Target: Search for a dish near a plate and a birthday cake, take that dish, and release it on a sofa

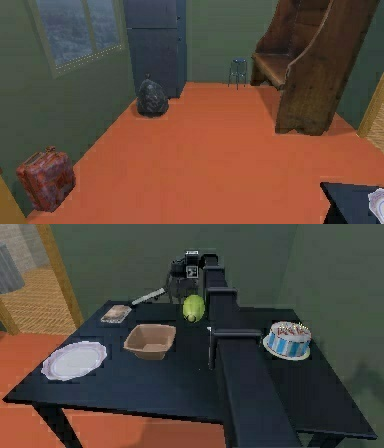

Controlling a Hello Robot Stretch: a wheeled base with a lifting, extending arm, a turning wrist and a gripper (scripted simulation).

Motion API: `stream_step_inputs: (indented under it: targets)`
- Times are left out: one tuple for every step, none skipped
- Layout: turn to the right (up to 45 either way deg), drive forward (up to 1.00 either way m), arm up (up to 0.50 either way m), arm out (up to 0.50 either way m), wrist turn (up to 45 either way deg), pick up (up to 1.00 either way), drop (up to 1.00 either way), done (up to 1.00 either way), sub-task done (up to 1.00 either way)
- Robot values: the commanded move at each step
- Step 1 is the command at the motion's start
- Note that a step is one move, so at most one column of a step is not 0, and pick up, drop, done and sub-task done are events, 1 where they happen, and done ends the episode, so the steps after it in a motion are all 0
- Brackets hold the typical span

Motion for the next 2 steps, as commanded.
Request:
stream_step_inputs:
  targets:
    - [0.0,0.00,0.00,0.00,15.0,0.00,0.00,0.00,0.00]
    - [0.0,0.00,-0.24,0.00,0.0,0.00,0.00,0.00,0.00]
